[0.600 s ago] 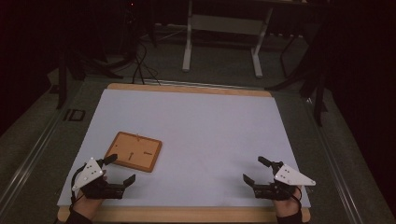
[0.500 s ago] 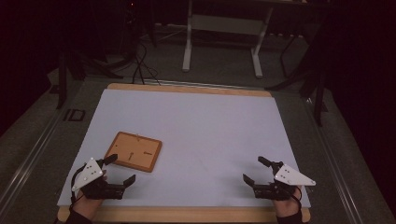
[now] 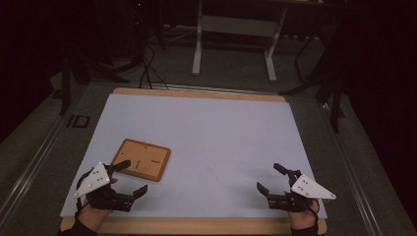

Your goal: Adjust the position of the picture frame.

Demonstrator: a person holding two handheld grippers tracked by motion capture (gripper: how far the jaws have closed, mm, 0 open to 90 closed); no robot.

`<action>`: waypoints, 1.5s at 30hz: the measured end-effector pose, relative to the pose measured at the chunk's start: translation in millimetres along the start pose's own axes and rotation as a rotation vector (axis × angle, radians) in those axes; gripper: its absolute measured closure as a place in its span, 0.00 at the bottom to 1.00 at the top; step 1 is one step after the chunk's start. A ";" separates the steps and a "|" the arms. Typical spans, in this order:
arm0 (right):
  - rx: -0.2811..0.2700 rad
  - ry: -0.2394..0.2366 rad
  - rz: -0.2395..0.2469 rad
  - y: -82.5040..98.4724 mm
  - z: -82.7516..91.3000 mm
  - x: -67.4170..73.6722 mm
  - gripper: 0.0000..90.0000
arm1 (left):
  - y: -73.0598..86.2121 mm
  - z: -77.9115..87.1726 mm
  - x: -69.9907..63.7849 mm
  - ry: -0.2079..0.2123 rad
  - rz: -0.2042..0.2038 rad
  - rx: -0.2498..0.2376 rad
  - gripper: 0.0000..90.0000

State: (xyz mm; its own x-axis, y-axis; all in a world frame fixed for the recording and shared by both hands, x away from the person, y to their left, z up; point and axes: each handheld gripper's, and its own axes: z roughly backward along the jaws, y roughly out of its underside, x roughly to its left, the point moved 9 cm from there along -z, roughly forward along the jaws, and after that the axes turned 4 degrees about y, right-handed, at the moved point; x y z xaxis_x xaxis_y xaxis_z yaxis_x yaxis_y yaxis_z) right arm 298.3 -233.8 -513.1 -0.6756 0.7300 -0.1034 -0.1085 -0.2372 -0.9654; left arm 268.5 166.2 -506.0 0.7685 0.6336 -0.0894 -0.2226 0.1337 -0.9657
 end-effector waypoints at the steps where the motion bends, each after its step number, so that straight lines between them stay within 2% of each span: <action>1: -0.001 -0.004 -0.005 -0.5 -0.2 0.6 0.15 | -2.5 0.5 1.4 0.008 0.000 -0.004 0.01; 4: 0.001 -0.028 -0.023 -1.3 -0.9 2.5 0.16 | -7.9 -1.6 8.4 0.016 0.005 0.005 0.01; 9: 0.004 -0.023 -0.006 -0.9 -3.1 3.6 0.16 | -17.8 -8.1 25.5 0.001 0.004 0.013 0.01; 13: -0.002 -0.022 -0.010 -1.1 -3.5 3.5 0.16 | -25.8 -14.4 40.9 -0.013 0.015 0.004 0.01; 16: -0.021 -0.039 -0.026 -3.5 -2.7 4.5 0.16 | -30.0 -20.4 51.5 -0.016 0.030 0.002 0.01; 19: -0.025 -0.042 -0.029 -4.2 -2.1 5.0 0.16 | -30.2 -29.2 65.7 -0.049 0.028 0.018 0.02; 21: -0.024 -0.041 -0.027 -3.9 -2.2 4.8 0.16 | -29.8 -31.5 68.9 -0.055 0.031 0.017 0.02; 22: -0.020 -0.039 -0.027 -2.8 -2.4 4.5 0.16 | -27.1 -36.1 75.7 -0.076 0.031 0.033 0.04; 24: -0.018 -0.038 -0.026 -2.5 -2.5 4.2 0.16 | -25.8 -38.3 78.3 -0.076 0.035 0.037 0.04; 28: -0.013 -0.038 -0.022 -2.3 -2.7 4.3 0.16 | -17.4 -45.1 92.5 -0.126 0.043 0.076 0.06; 31: -0.015 -0.045 -0.018 -2.5 -3.5 5.5 0.16 | -10.0 -49.3 102.5 -0.159 0.047 0.109 0.12; 33: -0.016 -0.045 -0.016 -2.6 -3.4 5.9 0.16 | -2.0 -54.5 112.4 -0.183 0.068 0.147 0.15; 34: -0.016 -0.045 -0.016 -2.6 -3.4 5.9 0.16 | -2.0 -54.5 112.4 -0.183 0.068 0.147 0.16; 35: -0.014 -0.047 -0.018 -2.3 -3.7 6.0 0.16 | 3.7 -59.4 117.2 -0.194 0.072 0.181 0.16; 37: -0.011 -0.046 -0.019 -1.9 -3.9 5.8 0.16 | 6.4 -62.0 118.6 -0.189 0.076 0.195 0.17; 39: -0.012 -0.050 -0.023 -1.5 -4.3 5.4 0.16 | 14.2 -69.2 122.9 -0.200 0.083 0.236 0.19; 41: -0.010 -0.052 -0.024 -1.4 -4.2 5.5 0.16 | 16.6 -71.2 124.6 -0.209 0.089 0.251 0.21; 45: -0.007 -0.055 -0.025 -0.5 -4.3 5.9 0.16 | 23.4 -76.3 128.3 -0.232 0.099 0.273 0.33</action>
State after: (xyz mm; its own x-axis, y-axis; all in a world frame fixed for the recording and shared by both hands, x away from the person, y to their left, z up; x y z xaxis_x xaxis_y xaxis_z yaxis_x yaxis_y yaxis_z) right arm 297.6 -226.6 -514.3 -0.7121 0.6989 -0.0664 -0.1207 -0.2150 -0.9691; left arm 407.7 192.5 -558.7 0.5860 0.8051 -0.0915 -0.4649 0.2416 -0.8517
